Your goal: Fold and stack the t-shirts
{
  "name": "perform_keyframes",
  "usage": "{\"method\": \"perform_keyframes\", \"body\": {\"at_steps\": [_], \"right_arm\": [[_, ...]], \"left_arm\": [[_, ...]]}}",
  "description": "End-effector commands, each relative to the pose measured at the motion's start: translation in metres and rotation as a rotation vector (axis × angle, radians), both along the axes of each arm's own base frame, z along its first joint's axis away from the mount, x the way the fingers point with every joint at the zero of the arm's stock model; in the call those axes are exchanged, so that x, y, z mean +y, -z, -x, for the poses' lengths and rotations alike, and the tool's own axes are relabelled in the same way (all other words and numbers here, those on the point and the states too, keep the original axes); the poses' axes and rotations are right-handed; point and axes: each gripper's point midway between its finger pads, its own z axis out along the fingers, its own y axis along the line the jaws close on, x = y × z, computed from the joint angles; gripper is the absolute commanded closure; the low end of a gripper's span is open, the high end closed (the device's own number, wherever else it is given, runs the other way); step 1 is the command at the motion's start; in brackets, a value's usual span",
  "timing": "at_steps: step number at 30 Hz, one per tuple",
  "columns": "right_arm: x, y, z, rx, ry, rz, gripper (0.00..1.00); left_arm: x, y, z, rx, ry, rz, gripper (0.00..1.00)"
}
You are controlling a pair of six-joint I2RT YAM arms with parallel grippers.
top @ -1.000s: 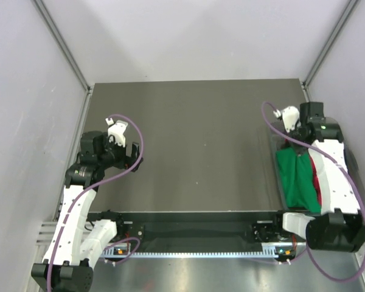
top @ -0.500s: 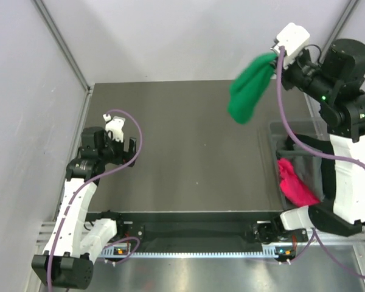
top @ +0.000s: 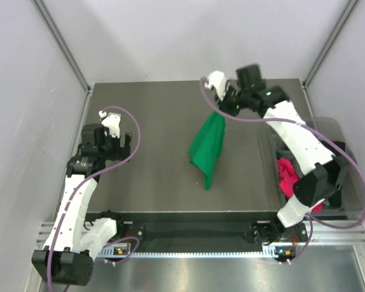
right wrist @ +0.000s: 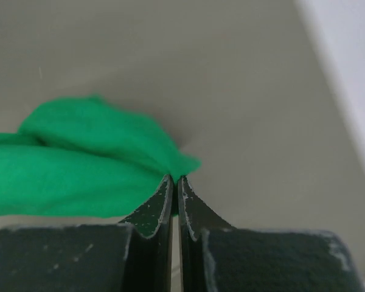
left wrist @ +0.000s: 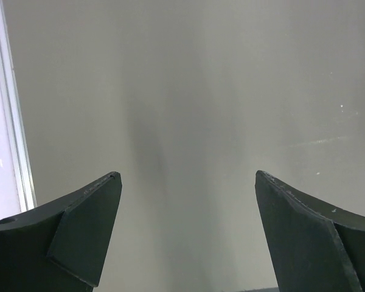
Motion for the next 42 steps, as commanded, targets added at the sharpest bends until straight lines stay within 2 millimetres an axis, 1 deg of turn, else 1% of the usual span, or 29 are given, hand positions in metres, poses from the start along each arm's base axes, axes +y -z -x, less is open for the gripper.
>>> {"method": "perform_keyframes", "body": {"at_steps": [1, 2, 3, 4, 5, 6, 7, 8, 9, 10, 11, 12, 13, 14, 16, 17, 18, 19, 20, 21, 22, 25, 26, 29, 32, 37, 38, 42], "right_arm": [[0.002, 0.025, -0.013, -0.032, 0.058, 0.002, 1.00], [-0.001, 0.050, -0.016, 0.003, 0.082, 0.041, 1.00], [-0.005, 0.059, -0.022, 0.002, 0.111, 0.066, 1.00], [-0.022, 0.069, -0.034, -0.016, 0.217, 0.126, 1.00], [-0.035, 0.087, -0.040, -0.013, 0.280, 0.185, 0.99], [-0.056, 0.085, -0.056, -0.085, 0.401, 0.238, 0.80], [-0.061, 0.087, -0.057, -0.103, 0.434, 0.253, 0.68], [-0.065, 0.086, -0.053, -0.116, 0.443, 0.254, 0.61], [-0.062, 0.078, -0.053, -0.151, 0.442, 0.221, 0.56], [-0.057, 0.071, -0.048, -0.176, 0.414, 0.197, 0.51], [-0.045, 0.061, -0.030, -0.214, 0.362, 0.171, 0.50], [-0.033, 0.051, -0.024, -0.263, 0.317, 0.142, 0.50], [-0.018, 0.049, -0.012, -0.296, 0.220, 0.150, 0.50], [0.004, 0.056, 0.012, -0.307, 0.120, 0.151, 0.50], [0.030, 0.073, 0.036, -0.274, -0.018, 0.169, 0.52], [0.046, 0.094, 0.052, -0.212, -0.093, 0.194, 0.52], [0.059, 0.104, 0.060, -0.167, -0.146, 0.175, 0.54], [0.067, 0.111, 0.063, -0.128, -0.148, 0.162, 0.55], [0.079, 0.125, 0.063, -0.089, -0.165, 0.170, 0.55], [0.087, 0.132, 0.065, -0.051, -0.174, 0.156, 0.57], [0.100, 0.141, 0.059, -0.024, -0.181, 0.163, 0.59], [0.114, 0.157, 0.049, 0.038, -0.152, 0.176, 0.59], [0.122, 0.164, 0.041, 0.054, -0.144, 0.187, 0.59], [0.130, 0.173, 0.031, 0.075, -0.122, 0.196, 0.57], [0.137, 0.182, 0.031, 0.107, -0.123, 0.206, 0.56], [0.140, 0.200, 0.037, 0.150, -0.134, 0.233, 0.55], [0.140, 0.206, 0.039, 0.170, -0.138, 0.247, 0.55], [0.141, 0.217, 0.047, 0.213, -0.145, 0.262, 0.54]], "left_arm": [[0.000, -0.002, -0.016, -0.042, 0.007, -0.008, 0.04], [-0.002, 0.003, -0.020, -0.022, 0.020, -0.005, 0.05], [-0.006, 0.005, -0.022, -0.015, 0.046, 0.007, 0.05], [-0.008, 0.005, -0.024, -0.007, 0.057, 0.009, 0.05], [-0.010, 0.010, -0.027, 0.019, 0.066, 0.014, 0.05], [-0.012, 0.009, -0.029, 0.022, 0.073, 0.020, 0.06], [-0.012, 0.010, -0.030, 0.031, 0.078, 0.020, 0.06], [-0.013, 0.013, -0.032, 0.044, 0.081, 0.020, 0.06], [-0.012, 0.014, -0.032, 0.048, 0.079, 0.018, 0.06], [-0.011, 0.014, -0.033, 0.045, 0.074, 0.014, 0.06], [-0.011, 0.015, -0.033, 0.043, 0.074, 0.012, 0.06], [-0.011, 0.015, -0.033, 0.038, 0.074, 0.012, 0.06], [-0.011, 0.018, -0.031, 0.040, 0.071, 0.014, 0.06], [-0.013, 0.016, -0.029, 0.033, 0.076, 0.024, 0.06], [-0.018, 0.021, -0.023, 0.050, 0.105, 0.044, 0.06], [-0.022, 0.023, -0.019, 0.059, 0.114, 0.062, 0.06], [-0.022, 0.024, -0.016, 0.065, 0.116, 0.065, 0.07], [-0.020, 0.023, -0.014, 0.063, 0.111, 0.064, 0.08], [-0.014, 0.024, -0.012, 0.073, 0.094, 0.057, 0.08], [-0.012, 0.022, -0.012, 0.071, 0.086, 0.051, 0.08], [-0.010, 0.021, -0.011, 0.072, 0.081, 0.047, 0.08], [-0.009, 0.019, -0.009, 0.072, 0.076, 0.046, 0.08], [-0.010, 0.019, -0.009, 0.070, 0.074, 0.050, 0.08], [-0.006, 0.019, -0.008, 0.058, 0.056, 0.042, 0.08], [0.002, 0.017, -0.010, 0.031, 0.018, 0.018, 0.08], [0.004, 0.020, -0.013, 0.035, 0.007, 0.017, 0.09], [0.003, 0.020, -0.013, 0.035, 0.006, 0.017, 0.09], [0.007, 0.018, -0.016, 0.031, -0.010, 0.009, 0.09]]}}
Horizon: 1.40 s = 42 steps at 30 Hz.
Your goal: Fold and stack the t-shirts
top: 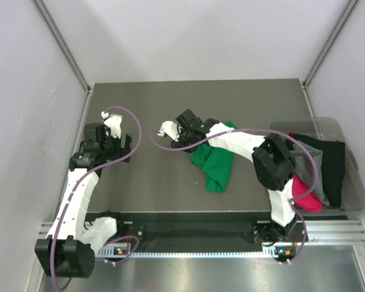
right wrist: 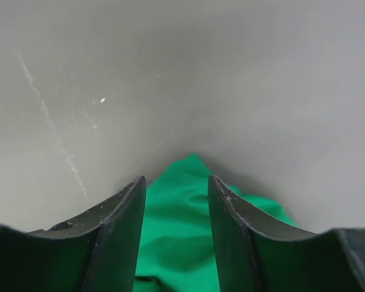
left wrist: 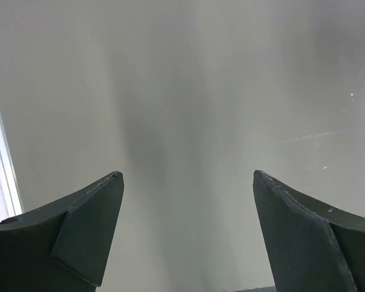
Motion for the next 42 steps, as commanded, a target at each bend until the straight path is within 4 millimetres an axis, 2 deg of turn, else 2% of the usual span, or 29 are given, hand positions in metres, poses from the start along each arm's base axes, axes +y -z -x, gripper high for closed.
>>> {"method": "perform_keyframes", "body": {"at_steps": [1, 3, 8, 11, 12, 14, 15, 18, 21, 22, 24, 25, 27, 28, 30, 31, 33, 34, 36, 37, 38, 39, 41, 42], "right_arm": [[0.012, 0.005, 0.013, 0.048, -0.017, 0.004, 0.54], [0.010, 0.009, 0.014, 0.049, -0.013, 0.022, 0.54], [0.003, 0.023, 0.011, 0.041, 0.011, 0.076, 0.55], [-0.001, 0.027, 0.009, 0.034, 0.018, 0.102, 0.71], [-0.001, 0.028, 0.008, 0.033, 0.019, 0.101, 0.79], [-0.004, 0.025, 0.004, 0.013, 0.035, 0.117, 0.86], [-0.005, 0.023, 0.002, 0.001, 0.039, 0.125, 0.94], [-0.010, 0.008, -0.005, -0.069, 0.049, 0.140, 1.00], [-0.012, -0.024, -0.007, -0.179, 0.048, 0.120, 1.00], [-0.011, -0.047, -0.006, -0.231, 0.045, 0.080, 1.00], [-0.011, -0.076, -0.008, -0.303, 0.041, 0.052, 1.00], [-0.010, -0.108, -0.007, -0.359, 0.039, -0.005, 1.00], [-0.008, -0.144, -0.006, -0.432, 0.016, -0.058, 1.00], [-0.006, -0.180, -0.004, -0.488, 0.012, -0.121, 1.00], [-0.003, -0.215, -0.001, -0.535, -0.012, -0.175, 1.00], [0.000, -0.250, 0.001, -0.572, -0.014, -0.222, 1.00], [0.000, -0.282, 0.000, -0.633, -0.013, -0.253, 1.00], [0.001, -0.309, 0.001, -0.678, -0.007, -0.292, 1.00], [-0.004, -0.336, -0.002, -0.744, 0.011, -0.308, 1.00], [-0.010, -0.361, -0.004, -0.795, 0.032, -0.343, 1.00], [-0.014, -0.374, -0.006, -0.826, 0.040, -0.344, 1.00], [-0.020, -0.395, -0.005, -0.865, 0.057, -0.373, 1.00], [-0.034, -0.420, -0.012, -0.917, 0.097, -0.401, 1.00], [-0.049, -0.431, -0.020, -0.941, 0.136, -0.406, 1.00]], "left_arm": [[0.006, -0.008, -0.008, -0.044, -0.034, -0.007, 0.09], [0.014, -0.010, -0.008, -0.050, -0.067, -0.010, 0.09], [0.015, -0.013, -0.007, -0.062, -0.071, -0.007, 0.09], [0.016, -0.013, -0.007, -0.059, -0.074, -0.009, 0.09], [0.015, -0.012, -0.007, -0.058, -0.073, -0.008, 0.09], [0.016, -0.013, -0.008, -0.058, -0.074, -0.009, 0.09], [0.015, -0.013, -0.007, -0.059, -0.073, -0.008, 0.09], [0.017, -0.014, -0.006, -0.065, -0.080, -0.013, 0.09], [0.018, -0.016, -0.005, -0.078, -0.084, -0.019, 0.09], [0.020, -0.017, -0.005, -0.082, -0.090, -0.021, 0.09], [0.020, -0.019, -0.005, -0.091, -0.094, -0.022, 0.09], [0.021, -0.019, -0.005, -0.094, -0.097, -0.022, 0.09], [0.018, -0.018, -0.005, -0.090, -0.087, -0.013, 0.09], [0.017, -0.019, -0.005, -0.089, -0.083, -0.004, 0.09], [0.012, -0.017, -0.005, -0.071, -0.063, 0.013, 0.09], [0.010, -0.016, -0.006, -0.063, -0.054, 0.020, 0.09], [0.003, -0.017, -0.009, -0.051, -0.021, 0.044, 0.11], [0.001, -0.017, -0.008, -0.043, -0.005, 0.046, 0.11], [-0.009, -0.021, -0.011, -0.039, 0.046, 0.079, 0.14], [-0.013, -0.022, -0.012, -0.039, 0.070, 0.091, 0.14], [-0.017, -0.027, -0.013, -0.047, 0.090, 0.101, 0.15], [-0.020, -0.027, -0.014, -0.046, 0.107, 0.111, 0.15], [-0.033, -0.031, -0.014, -0.054, 0.175, 0.150, 0.15], [-0.040, -0.031, -0.014, -0.055, 0.209, 0.165, 0.15]]}}
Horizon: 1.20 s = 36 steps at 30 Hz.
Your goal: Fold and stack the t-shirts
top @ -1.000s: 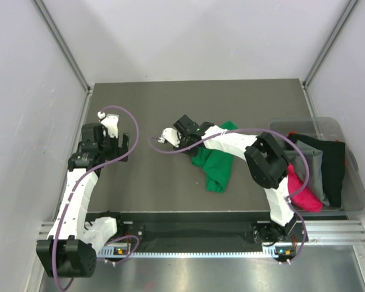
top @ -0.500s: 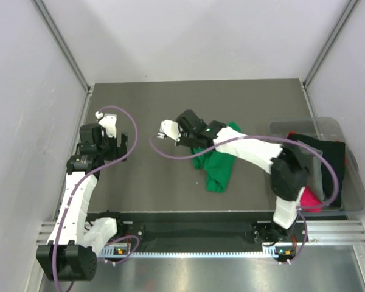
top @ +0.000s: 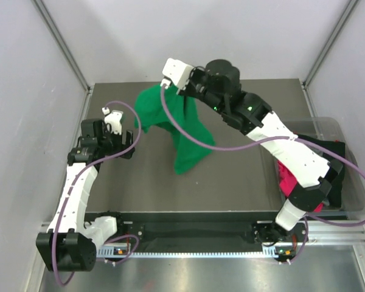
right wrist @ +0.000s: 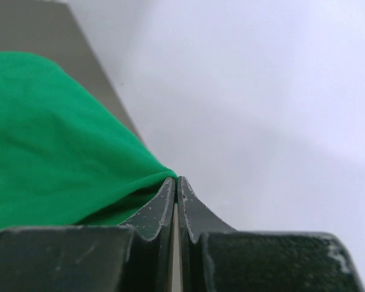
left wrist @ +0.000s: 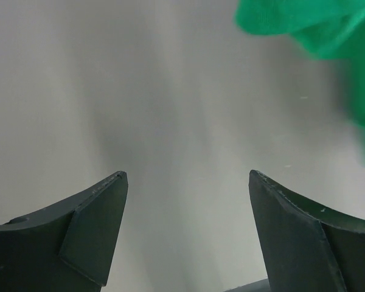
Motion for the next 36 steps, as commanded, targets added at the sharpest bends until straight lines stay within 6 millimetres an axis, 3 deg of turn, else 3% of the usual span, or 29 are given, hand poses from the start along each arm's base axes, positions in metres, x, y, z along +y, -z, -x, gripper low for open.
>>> {"method": "perform_keyframes", "body": {"at_steps": [1, 2, 3, 5, 6, 8, 9, 11, 12, 13, 15, 18, 20, 22, 23, 25, 26, 30, 34, 36], "right_arm": [[-0.042, -0.069, -0.012, -0.151, 0.103, -0.103, 1.00], [-0.048, -0.065, -0.019, -0.142, 0.121, -0.108, 1.00], [-0.065, -0.048, -0.034, -0.114, 0.164, -0.088, 1.00], [-0.079, -0.021, -0.051, -0.071, 0.208, -0.081, 1.00], [-0.098, 0.024, -0.068, -0.012, 0.269, -0.018, 1.00], [-0.122, 0.052, -0.085, -0.006, 0.355, -0.016, 1.00], [-0.149, 0.091, -0.097, 0.045, 0.413, 0.014, 1.00], [-0.169, 0.132, -0.102, 0.144, 0.451, 0.009, 1.00], [-0.185, 0.173, -0.103, 0.238, 0.496, 0.064, 1.00], [-0.191, 0.193, -0.101, 0.291, 0.527, 0.080, 0.96], [-0.202, 0.224, -0.086, 0.342, 0.567, 0.109, 0.72], [-0.197, 0.217, -0.067, 0.324, 0.531, 0.017, 0.60], [-0.185, 0.216, -0.057, 0.352, 0.467, -0.026, 0.59], [-0.177, 0.223, -0.044, 0.395, 0.414, -0.033, 0.59], [-0.165, 0.228, -0.037, 0.428, 0.339, -0.042, 0.59], [-0.150, 0.243, -0.022, 0.492, 0.239, -0.034, 0.59], [-0.147, 0.248, -0.019, 0.500, 0.225, -0.033, 0.59], [-0.130, 0.273, -0.021, 0.539, 0.198, 0.004, 0.58], [-0.116, 0.288, -0.031, 0.569, 0.189, 0.034, 0.58], [-0.110, 0.292, -0.034, 0.580, 0.181, 0.040, 0.58]], "left_arm": [[-0.030, -0.023, -0.007, -0.073, 0.155, 0.080, 0.15], [-0.032, -0.019, -0.011, -0.066, 0.161, 0.083, 0.15], [-0.044, -0.015, -0.011, -0.055, 0.202, 0.081, 0.16], [-0.054, -0.004, -0.015, -0.013, 0.233, 0.075, 0.18], [-0.063, 0.000, -0.014, 0.002, 0.263, 0.075, 0.18], [-0.072, 0.006, -0.015, 0.021, 0.293, 0.068, 0.18], [-0.076, 0.011, -0.018, 0.035, 0.306, 0.061, 0.18], [-0.077, 0.018, -0.025, 0.053, 0.302, 0.048, 0.18], [-0.078, 0.020, -0.028, 0.054, 0.301, 0.044, 0.18], [-0.078, 0.020, -0.031, 0.053, 0.300, 0.040, 0.18], [-0.077, 0.030, -0.038, 0.073, 0.286, 0.034, 0.18], [-0.078, 0.040, -0.051, 0.064, 0.281, 0.031, 0.18], [-0.081, 0.045, -0.066, 0.059, 0.278, 0.039, 0.18], [-0.083, 0.044, -0.081, 0.051, 0.260, 0.046, 0.20], [-0.083, 0.056, -0.087, 0.085, 0.250, 0.046, 0.23], [-0.083, 0.057, -0.101, 0.092, 0.233, 0.041, 0.27], [-0.082, 0.073, -0.104, 0.147, 0.224, 0.030, 0.28], [-0.080, 0.088, -0.127, 0.188, 0.188, 0.005, 0.32], [-0.074, 0.108, -0.145, 0.211, 0.150, -0.031, 0.33], [-0.071, 0.107, -0.155, 0.205, 0.127, -0.044, 0.34]]}}
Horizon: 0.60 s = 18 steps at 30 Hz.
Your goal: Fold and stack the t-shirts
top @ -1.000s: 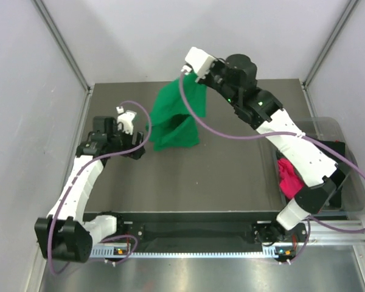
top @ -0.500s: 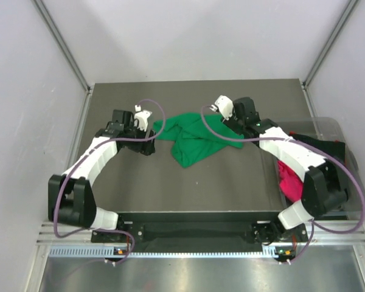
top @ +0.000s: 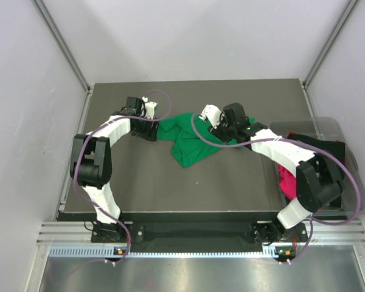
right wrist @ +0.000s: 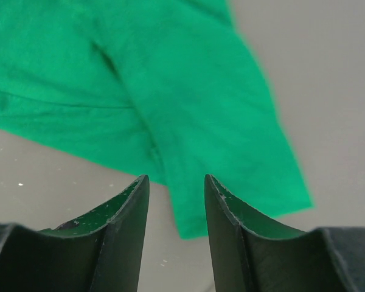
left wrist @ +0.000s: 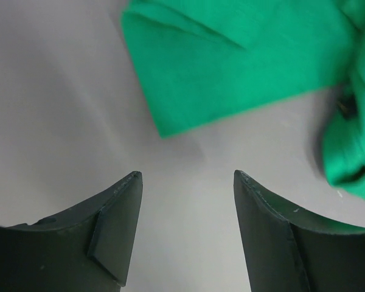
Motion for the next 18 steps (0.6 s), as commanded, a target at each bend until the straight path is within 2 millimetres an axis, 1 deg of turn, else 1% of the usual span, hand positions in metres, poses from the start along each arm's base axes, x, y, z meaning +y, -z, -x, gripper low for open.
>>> {"method": "perform_keyframes", "body": {"at_steps": [1, 3, 4, 5, 6, 7, 9, 10, 11, 13, 14, 16, 17, 18], "right_arm": [[0.025, -0.017, -0.010, -0.028, -0.034, -0.063, 0.58], [0.028, -0.014, -0.008, -0.022, -0.042, -0.061, 0.58], [0.027, -0.012, -0.007, -0.020, -0.043, -0.058, 0.58], [0.026, -0.009, -0.006, -0.016, -0.043, -0.053, 0.58], [0.026, -0.007, -0.006, -0.018, -0.042, -0.050, 0.58], [0.021, -0.003, -0.007, -0.023, -0.028, -0.030, 0.58], [0.018, 0.000, -0.010, -0.041, -0.014, -0.016, 0.58], [0.017, 0.002, -0.011, -0.047, -0.015, -0.007, 0.58], [0.012, 0.007, -0.014, -0.057, 0.004, 0.014, 0.57], [0.008, 0.015, -0.017, -0.055, 0.017, 0.045, 0.57], [0.007, 0.023, -0.019, -0.043, 0.024, 0.061, 0.57], [0.002, 0.031, -0.022, -0.047, 0.037, 0.093, 0.56], [-0.001, 0.038, -0.024, -0.040, 0.046, 0.111, 0.56], [-0.004, 0.040, -0.026, -0.039, 0.056, 0.120, 0.56]], "left_arm": [[0.004, -0.010, -0.032, -0.072, -0.047, -0.028, 0.34], [0.004, -0.007, -0.039, -0.079, -0.048, -0.033, 0.34], [0.005, -0.001, -0.039, -0.067, -0.049, -0.036, 0.34], [0.003, 0.002, -0.041, -0.065, -0.043, -0.032, 0.35], [0.001, 0.003, -0.043, -0.064, -0.037, -0.023, 0.36], [0.000, 0.011, -0.044, -0.048, -0.037, -0.022, 0.38], [-0.004, 0.013, -0.049, -0.042, -0.038, -0.004, 0.40], [-0.005, 0.022, -0.048, -0.016, -0.039, 0.000, 0.43], [-0.007, 0.024, -0.047, -0.003, -0.039, 0.010, 0.48], [-0.012, 0.028, -0.048, 0.013, -0.026, 0.032, 0.55], [-0.014, 0.031, -0.046, 0.024, -0.026, 0.039, 0.66], [-0.016, 0.034, -0.044, 0.048, -0.018, 0.049, 0.82], [-0.015, 0.034, -0.044, 0.049, -0.021, 0.046, 0.92], [-0.015, 0.034, -0.044, 0.047, -0.024, 0.042, 1.00]]}}
